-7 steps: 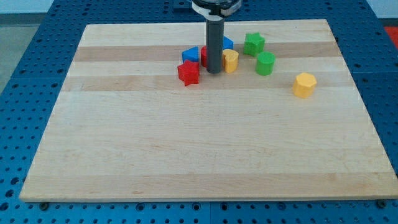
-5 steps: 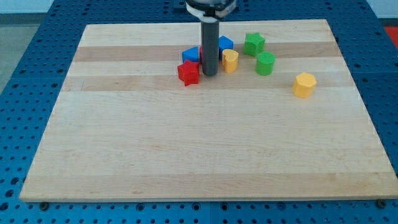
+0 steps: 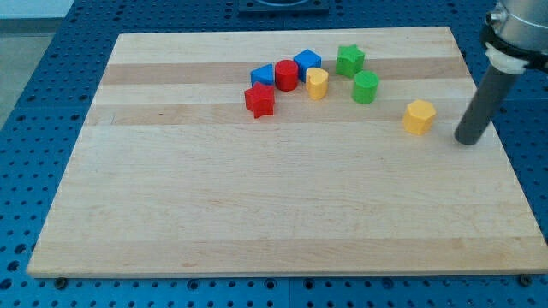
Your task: Move the yellow hexagon to center
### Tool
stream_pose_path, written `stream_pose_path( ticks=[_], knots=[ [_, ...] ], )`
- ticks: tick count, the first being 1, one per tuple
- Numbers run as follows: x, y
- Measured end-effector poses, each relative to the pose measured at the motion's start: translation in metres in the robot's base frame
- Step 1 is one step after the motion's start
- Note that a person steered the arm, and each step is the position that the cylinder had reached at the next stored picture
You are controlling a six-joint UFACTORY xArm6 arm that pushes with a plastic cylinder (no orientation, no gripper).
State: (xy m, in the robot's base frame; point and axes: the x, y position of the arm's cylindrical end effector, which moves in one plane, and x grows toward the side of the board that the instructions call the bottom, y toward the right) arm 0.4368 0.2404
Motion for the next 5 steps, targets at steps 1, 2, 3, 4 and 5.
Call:
stream_pose_path(
  ticks=[1,2,3,4,5],
  knots=[
    [-0.001,-0.059],
    [0.006,-0.107],
    [0.026,-0.022],
    [-0.004,0.013],
    [-0.032,0.013]
  ],
)
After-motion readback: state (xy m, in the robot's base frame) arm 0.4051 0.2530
